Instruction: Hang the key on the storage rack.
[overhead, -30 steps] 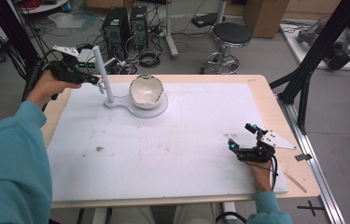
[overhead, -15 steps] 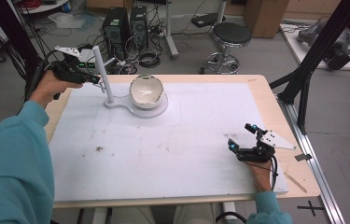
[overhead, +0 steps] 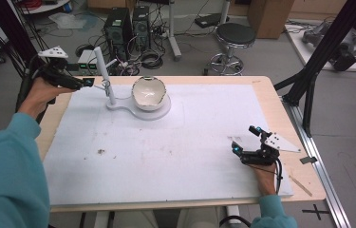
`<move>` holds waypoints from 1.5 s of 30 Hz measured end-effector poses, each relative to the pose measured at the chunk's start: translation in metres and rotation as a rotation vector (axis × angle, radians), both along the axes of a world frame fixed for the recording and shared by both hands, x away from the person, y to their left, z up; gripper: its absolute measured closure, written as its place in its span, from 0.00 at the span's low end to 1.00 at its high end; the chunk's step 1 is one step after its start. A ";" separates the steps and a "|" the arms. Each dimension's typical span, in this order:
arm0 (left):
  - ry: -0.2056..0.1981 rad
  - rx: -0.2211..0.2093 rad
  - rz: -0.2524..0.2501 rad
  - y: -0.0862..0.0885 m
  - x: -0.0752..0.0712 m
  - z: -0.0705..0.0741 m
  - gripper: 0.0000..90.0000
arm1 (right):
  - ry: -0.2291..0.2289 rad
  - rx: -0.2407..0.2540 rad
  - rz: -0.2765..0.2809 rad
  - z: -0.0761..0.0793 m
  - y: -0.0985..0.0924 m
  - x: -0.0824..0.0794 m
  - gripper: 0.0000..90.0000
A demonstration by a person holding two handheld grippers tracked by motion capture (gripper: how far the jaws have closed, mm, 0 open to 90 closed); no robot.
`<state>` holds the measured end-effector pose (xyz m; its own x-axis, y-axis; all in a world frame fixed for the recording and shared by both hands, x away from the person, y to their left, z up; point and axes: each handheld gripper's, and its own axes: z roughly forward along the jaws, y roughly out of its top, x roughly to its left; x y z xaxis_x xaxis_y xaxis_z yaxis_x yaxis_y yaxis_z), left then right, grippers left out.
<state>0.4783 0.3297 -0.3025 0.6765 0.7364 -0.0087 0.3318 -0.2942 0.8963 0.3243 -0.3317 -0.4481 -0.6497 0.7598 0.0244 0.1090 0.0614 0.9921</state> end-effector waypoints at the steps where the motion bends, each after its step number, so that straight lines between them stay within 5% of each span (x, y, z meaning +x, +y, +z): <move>1: -0.019 -0.023 -0.005 0.002 -0.007 0.001 0.02 | 0.004 0.002 0.000 0.000 0.000 0.000 0.01; 9: -0.118 -0.118 -0.020 0.007 -0.063 -0.008 0.02 | 0.007 0.002 0.003 0.000 0.001 -0.001 0.01; 29: -0.263 -0.271 -0.034 -0.033 -0.168 -0.104 0.02 | 0.002 -0.005 0.004 0.000 0.001 -0.001 0.01; 37: -0.320 -0.326 0.029 -0.038 -0.198 -0.143 0.02 | 0.001 -0.006 0.004 0.000 0.001 -0.001 0.01; 45: -0.352 -0.334 0.053 -0.040 -0.207 -0.161 0.02 | -0.004 -0.010 0.004 0.000 0.001 -0.001 0.01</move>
<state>0.2716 0.2899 -0.4632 0.6422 0.7661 -0.0273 -0.0020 0.0373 0.9993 0.3234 -0.3304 -0.4481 -0.6525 0.7577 0.0148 0.1053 0.0713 0.9919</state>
